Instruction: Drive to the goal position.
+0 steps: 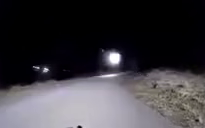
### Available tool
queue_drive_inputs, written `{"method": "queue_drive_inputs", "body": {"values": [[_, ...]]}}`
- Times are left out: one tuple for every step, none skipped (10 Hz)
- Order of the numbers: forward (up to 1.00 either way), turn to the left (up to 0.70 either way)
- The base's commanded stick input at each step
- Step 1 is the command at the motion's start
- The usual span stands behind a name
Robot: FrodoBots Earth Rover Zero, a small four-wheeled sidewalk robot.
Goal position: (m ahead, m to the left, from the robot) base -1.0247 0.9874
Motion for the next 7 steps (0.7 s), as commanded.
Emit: {"method": "queue_drive_inputs", "body": {"values": [[1.00,0.00],[1.00,0.00],[1.00,-0.27],[1.00,-0.26],[1.00,-0.13],[1.00,-0.06],[1.00,0.00]]}}
